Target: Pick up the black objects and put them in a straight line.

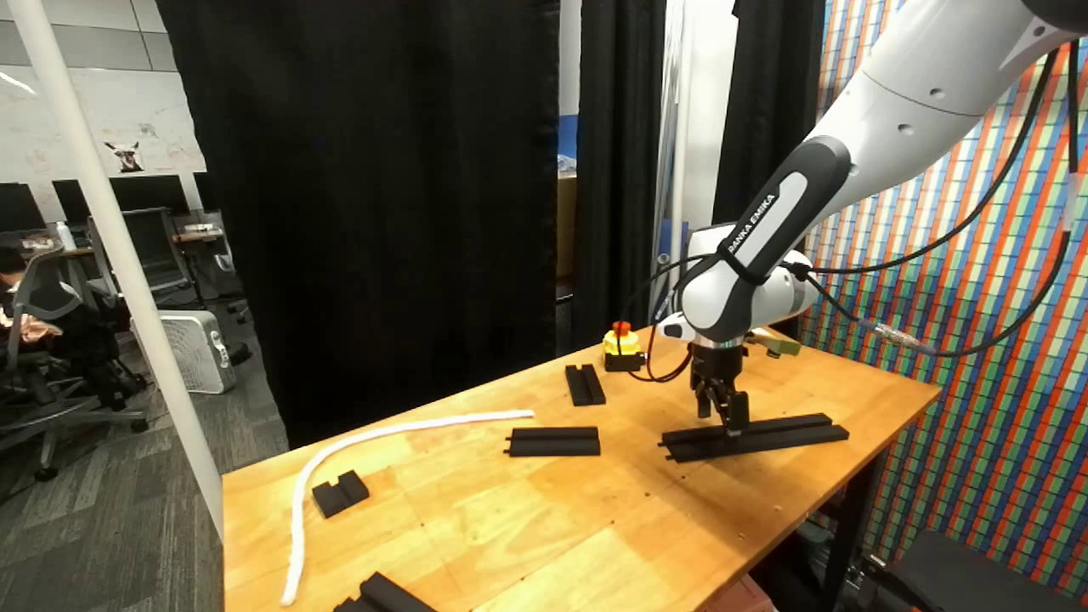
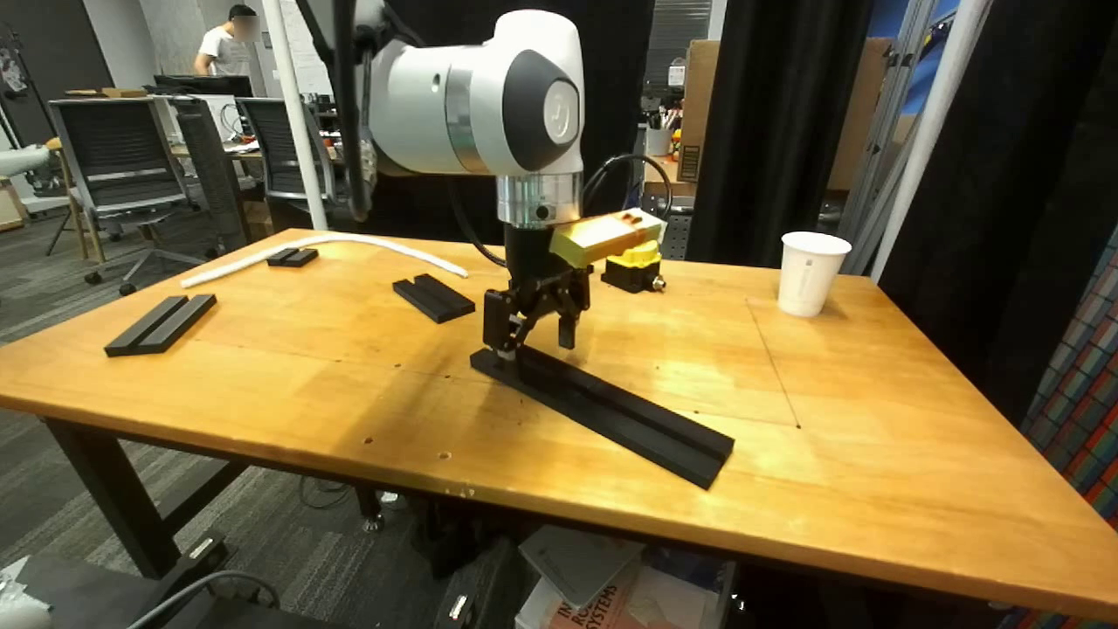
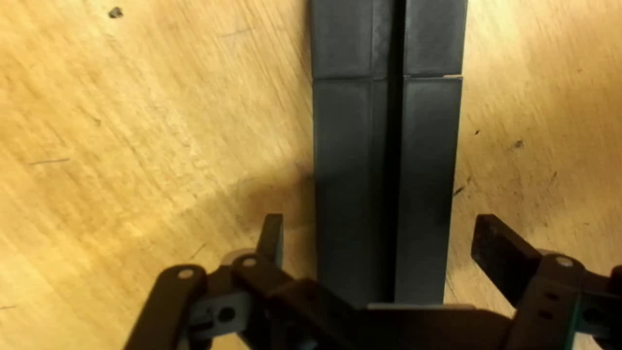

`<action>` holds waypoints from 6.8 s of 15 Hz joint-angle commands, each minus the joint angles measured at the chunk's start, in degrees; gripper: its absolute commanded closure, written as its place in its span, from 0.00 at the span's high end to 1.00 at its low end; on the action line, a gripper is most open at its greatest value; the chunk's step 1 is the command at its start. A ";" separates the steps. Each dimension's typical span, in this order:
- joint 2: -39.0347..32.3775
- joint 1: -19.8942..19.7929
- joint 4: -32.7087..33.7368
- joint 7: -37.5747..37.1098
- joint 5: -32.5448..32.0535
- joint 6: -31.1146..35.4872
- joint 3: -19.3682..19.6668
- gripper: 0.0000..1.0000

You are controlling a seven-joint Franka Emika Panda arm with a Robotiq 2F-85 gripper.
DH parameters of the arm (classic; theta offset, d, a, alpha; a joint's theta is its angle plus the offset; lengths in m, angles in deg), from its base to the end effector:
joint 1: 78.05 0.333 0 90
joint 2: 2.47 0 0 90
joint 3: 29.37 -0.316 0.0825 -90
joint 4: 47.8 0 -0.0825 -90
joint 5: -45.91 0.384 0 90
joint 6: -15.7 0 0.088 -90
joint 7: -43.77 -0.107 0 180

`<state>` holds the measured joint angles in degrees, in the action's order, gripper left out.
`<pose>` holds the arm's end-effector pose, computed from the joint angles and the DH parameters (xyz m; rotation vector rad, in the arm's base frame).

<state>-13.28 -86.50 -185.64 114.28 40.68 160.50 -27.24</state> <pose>0.4829 -0.0896 0.2303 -2.6565 -1.6707 0.1385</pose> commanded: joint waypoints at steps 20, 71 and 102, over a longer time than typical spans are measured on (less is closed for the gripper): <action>-12.36 8.67 31.40 -25.21 -0.81 -19.60 -6.48 1.00; -21.82 11.90 33.81 -38.33 -1.78 -15.74 -11.95 0.66; -11.08 6.61 18.00 -20.07 -2.85 -14.23 -9.86 0.46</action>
<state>-26.50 -79.60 -165.55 91.79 38.86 145.83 -37.59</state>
